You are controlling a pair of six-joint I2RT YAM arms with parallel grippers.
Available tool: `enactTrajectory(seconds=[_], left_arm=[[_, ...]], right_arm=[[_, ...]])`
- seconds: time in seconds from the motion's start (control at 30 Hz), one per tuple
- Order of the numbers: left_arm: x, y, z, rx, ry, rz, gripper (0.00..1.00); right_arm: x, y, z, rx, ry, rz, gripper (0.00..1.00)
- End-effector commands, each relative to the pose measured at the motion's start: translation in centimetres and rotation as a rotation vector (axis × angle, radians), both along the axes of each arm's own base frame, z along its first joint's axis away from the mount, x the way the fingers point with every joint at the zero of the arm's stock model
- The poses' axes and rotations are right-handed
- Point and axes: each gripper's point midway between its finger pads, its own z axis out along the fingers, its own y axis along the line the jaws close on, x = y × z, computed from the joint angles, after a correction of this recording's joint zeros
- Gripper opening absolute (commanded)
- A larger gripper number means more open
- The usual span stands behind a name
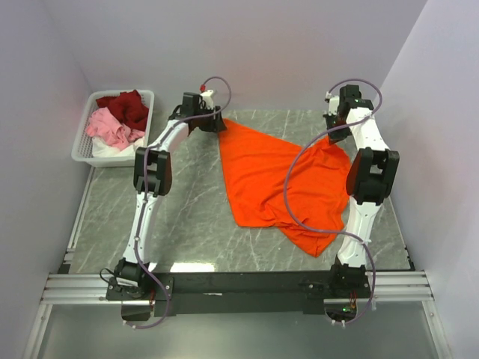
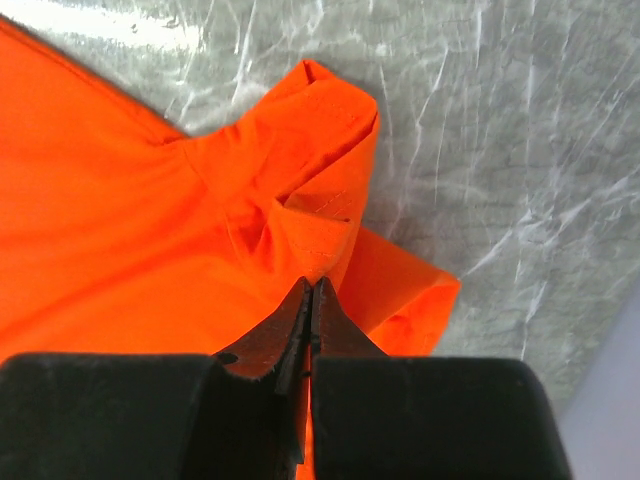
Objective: Fold and stack the t-shirts
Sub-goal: Flatten the tshirt out
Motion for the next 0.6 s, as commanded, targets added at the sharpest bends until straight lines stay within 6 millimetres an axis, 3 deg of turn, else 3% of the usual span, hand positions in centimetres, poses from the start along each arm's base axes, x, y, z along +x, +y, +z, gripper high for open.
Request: enactTrajectory(seconds=[0.0, 0.07, 0.1, 0.13, 0.17, 0.2, 0.23, 0.27, 0.3, 0.37, 0.43, 0.5, 0.53, 0.57], left_arm=[[-1.0, -1.0, 1.4, 0.049, -0.022, -0.042, 0.44], [-4.4, -0.5, -1.2, 0.121, 0.082, -0.113, 0.25], [-5.5, -0.2, -0.4, 0.134, 0.105, -0.120, 0.07], [-7.4, 0.6, -1.3, 0.180, 0.160, -0.155, 0.00], [-9.6, 2.0, -3.5, 0.227, 0.230, -0.162, 0.00], [-10.6, 2.7, -1.5, 0.232, 0.223, -0.161, 0.00], [-12.0, 3.4, -1.5, 0.239, 0.247, -0.167, 0.00], [-14.6, 5.0, -3.4, 0.255, 0.322, -0.159, 0.00], [-15.1, 5.7, -1.2, 0.259, 0.288, -0.138, 0.00], [-17.2, 7.3, -1.5, 0.283, 0.321, -0.115, 0.00], [-17.6, 8.0, 0.4, 0.286, 0.296, -0.093, 0.09], [-17.3, 9.0, 1.6, 0.258, 0.299, -0.077, 0.32], [-16.8, 9.5, 2.1, 0.235, 0.301, -0.062, 0.40], [-14.9, 10.9, 3.9, 0.209, 0.264, -0.023, 0.46]], right_arm=[[-0.6, 0.0, 3.9, -0.027, -0.052, 0.030, 0.00], [-0.8, 0.0, 3.5, -0.022, -0.033, 0.050, 0.00], [-1.1, 0.1, 3.5, -0.021, -0.018, 0.058, 0.00], [-1.3, 0.2, 3.0, -0.014, -0.001, 0.069, 0.00], [-1.5, 0.4, 2.8, -0.010, 0.013, 0.089, 0.00], [-2.1, 0.6, 2.4, -0.002, 0.038, 0.103, 0.00], [-2.5, 1.1, 2.1, 0.017, 0.055, 0.142, 0.00], [-2.9, 1.4, 1.9, 0.028, 0.073, 0.161, 0.00], [-3.9, 1.6, 1.2, 0.043, 0.114, 0.173, 0.00], [-5.1, 2.3, 0.7, 0.073, 0.150, 0.214, 0.00], [-6.6, 2.6, -0.5, 0.089, 0.202, 0.240, 0.00], [-7.1, 2.8, -1.3, 0.095, 0.218, 0.246, 0.00], [-7.1, 2.8, -1.5, 0.098, 0.220, 0.245, 0.00], [-6.8, 2.9, -1.4, 0.100, 0.213, 0.243, 0.00]])
